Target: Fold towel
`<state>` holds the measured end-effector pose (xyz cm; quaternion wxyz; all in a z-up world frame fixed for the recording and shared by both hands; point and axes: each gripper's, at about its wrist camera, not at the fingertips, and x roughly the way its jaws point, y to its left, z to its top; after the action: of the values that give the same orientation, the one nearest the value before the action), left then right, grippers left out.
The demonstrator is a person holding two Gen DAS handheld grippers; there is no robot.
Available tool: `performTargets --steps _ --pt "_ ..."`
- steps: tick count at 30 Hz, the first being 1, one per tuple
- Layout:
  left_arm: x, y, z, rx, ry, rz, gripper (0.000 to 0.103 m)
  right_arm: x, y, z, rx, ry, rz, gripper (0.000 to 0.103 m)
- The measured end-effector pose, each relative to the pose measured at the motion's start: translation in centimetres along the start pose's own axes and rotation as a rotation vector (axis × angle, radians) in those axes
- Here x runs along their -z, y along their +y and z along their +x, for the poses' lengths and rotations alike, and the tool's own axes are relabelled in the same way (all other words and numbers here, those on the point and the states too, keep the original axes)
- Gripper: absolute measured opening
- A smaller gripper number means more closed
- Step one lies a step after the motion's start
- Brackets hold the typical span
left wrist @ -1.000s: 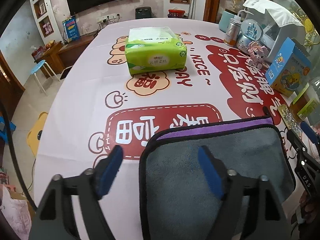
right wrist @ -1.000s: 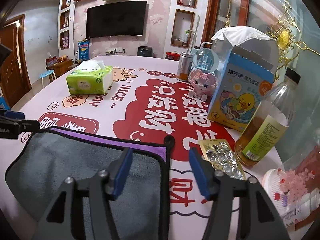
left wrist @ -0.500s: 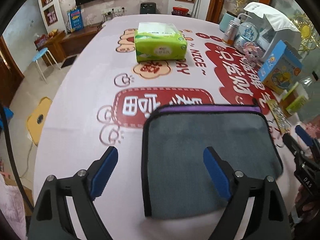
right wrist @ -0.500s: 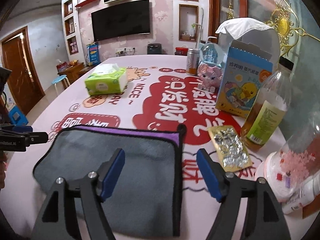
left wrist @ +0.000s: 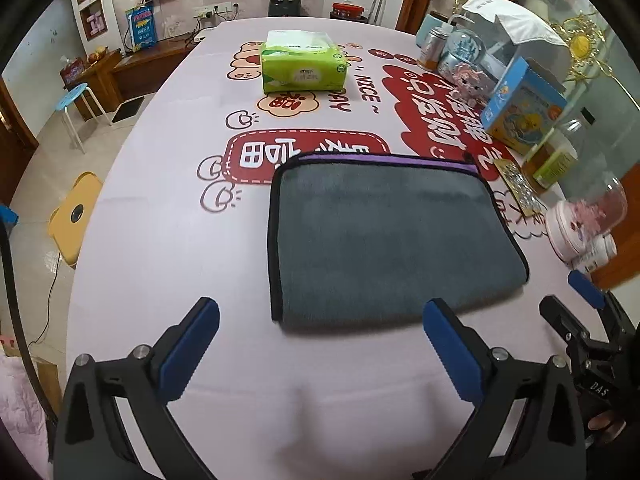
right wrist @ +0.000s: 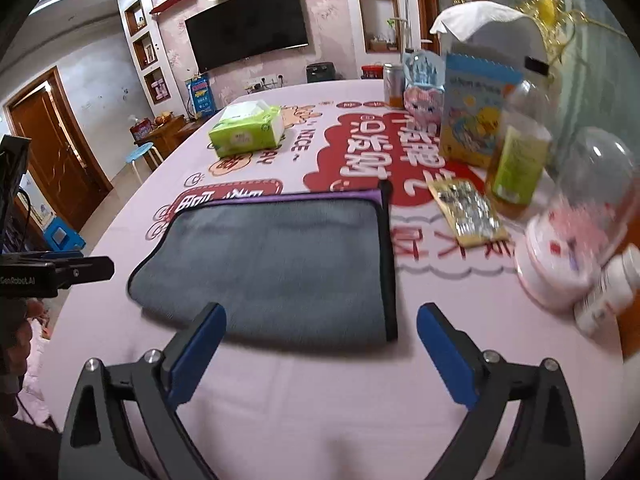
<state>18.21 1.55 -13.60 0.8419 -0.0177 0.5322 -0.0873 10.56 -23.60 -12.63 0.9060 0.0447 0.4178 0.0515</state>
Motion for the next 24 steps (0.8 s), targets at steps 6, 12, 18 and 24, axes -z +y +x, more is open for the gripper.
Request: performTargets --steps 6,12,18,24 --pt "2.0 -0.5 -3.1 -0.024 -0.018 0.016 0.102 1.7 0.6 -3.8 0.007 0.018 -0.040 0.102" --pt "3.3 -1.7 -6.7 -0.043 -0.048 0.044 0.102 1.9 1.3 -7.6 0.019 0.046 -0.057 0.102" --pt "4.1 -3.0 -10.3 -0.039 -0.092 0.062 0.102 1.1 2.7 -11.3 0.012 0.055 -0.071 0.102" --pt "4.6 -3.8 -13.3 -0.046 -0.126 0.054 0.102 0.2 4.1 -14.4 0.007 0.069 -0.041 0.102"
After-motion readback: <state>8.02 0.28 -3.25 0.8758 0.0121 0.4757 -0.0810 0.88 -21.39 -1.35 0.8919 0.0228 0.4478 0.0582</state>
